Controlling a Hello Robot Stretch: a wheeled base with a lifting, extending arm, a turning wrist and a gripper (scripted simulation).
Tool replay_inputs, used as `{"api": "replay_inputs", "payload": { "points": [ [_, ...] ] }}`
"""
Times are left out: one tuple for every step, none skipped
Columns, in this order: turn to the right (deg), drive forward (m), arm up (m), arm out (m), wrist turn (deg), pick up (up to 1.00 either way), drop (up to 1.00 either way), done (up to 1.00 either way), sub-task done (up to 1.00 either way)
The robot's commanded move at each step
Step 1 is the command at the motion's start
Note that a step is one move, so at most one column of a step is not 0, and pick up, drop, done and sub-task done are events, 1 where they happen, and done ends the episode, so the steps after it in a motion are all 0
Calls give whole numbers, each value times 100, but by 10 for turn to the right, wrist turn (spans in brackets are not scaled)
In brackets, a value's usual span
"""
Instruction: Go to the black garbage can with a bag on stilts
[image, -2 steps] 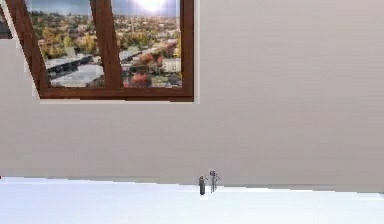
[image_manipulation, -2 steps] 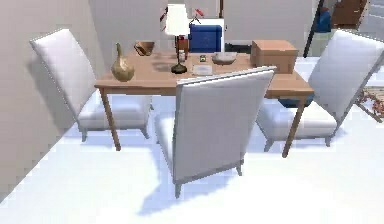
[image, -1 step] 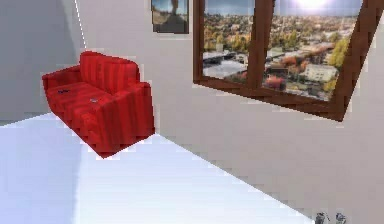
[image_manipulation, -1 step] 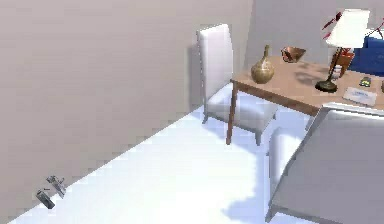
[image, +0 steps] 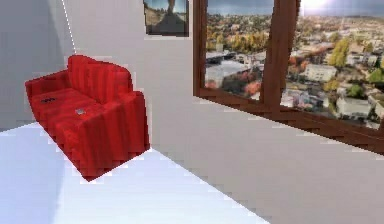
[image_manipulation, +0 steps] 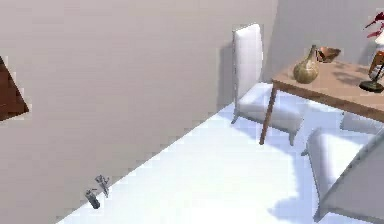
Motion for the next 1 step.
{"api": "replay_inputs", "payload": {
  "points": [
    [-450, 0, 0, 0, 0, 0, 0, 0, 0]
  ]
}}
